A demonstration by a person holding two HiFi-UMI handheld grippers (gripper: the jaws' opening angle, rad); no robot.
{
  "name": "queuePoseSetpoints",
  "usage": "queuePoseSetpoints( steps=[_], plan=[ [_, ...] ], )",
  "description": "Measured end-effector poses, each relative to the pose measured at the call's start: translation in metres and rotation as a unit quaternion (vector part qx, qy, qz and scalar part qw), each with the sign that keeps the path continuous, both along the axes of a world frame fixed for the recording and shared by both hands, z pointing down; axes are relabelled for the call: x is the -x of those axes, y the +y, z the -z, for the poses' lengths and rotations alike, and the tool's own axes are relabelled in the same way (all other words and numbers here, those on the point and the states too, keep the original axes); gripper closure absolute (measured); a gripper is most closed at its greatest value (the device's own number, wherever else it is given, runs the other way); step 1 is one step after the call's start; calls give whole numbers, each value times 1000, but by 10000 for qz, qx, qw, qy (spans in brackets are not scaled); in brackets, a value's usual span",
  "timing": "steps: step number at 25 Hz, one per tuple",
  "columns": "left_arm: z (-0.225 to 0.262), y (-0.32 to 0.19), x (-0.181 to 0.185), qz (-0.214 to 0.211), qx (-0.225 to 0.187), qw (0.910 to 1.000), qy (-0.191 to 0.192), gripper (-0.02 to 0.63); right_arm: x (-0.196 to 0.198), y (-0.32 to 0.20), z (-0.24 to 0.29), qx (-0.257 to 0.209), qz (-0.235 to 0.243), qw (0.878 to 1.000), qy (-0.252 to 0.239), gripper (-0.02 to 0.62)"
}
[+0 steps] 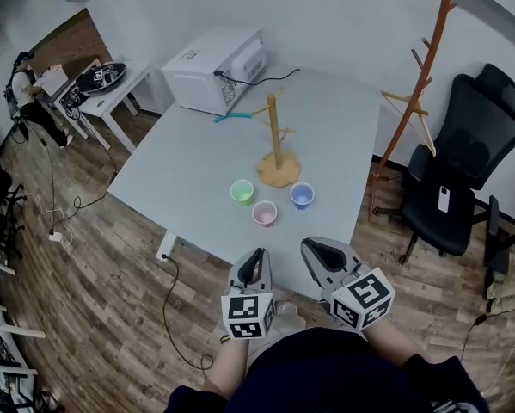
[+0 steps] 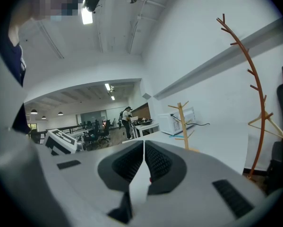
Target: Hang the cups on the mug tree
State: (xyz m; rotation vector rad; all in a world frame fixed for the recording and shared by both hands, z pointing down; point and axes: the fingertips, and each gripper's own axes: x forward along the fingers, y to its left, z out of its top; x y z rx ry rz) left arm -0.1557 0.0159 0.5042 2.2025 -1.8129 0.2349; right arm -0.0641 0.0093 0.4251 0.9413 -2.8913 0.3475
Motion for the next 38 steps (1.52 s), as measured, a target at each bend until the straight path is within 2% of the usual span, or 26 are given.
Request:
queuePoseSetpoints(
  steps=[12, 17, 24, 30, 38],
  plan=[
    [-39, -54, 18, -396, 325, 9986, -112, 582, 17, -53, -11, 78, -288, 9995, -40, 565],
    [-61, -69, 24, -535, 458, 9974, -145, 476, 20, -68, -17, 160, -381, 9991, -16, 565],
    [-94, -88, 29, -760, 704, 9944, -197, 362, 26, -83, -17, 160, -406, 9990, 28, 565],
    [-125, -102, 28, -956, 980, 9898, -392, 313, 26, -95, -17, 137, -480, 9987, 68, 565],
    [-152, -119, 25, -1129, 1195, 9849, -546, 295, 25, -104, -21, 135, -610, 9980, 75, 565]
  ],
)
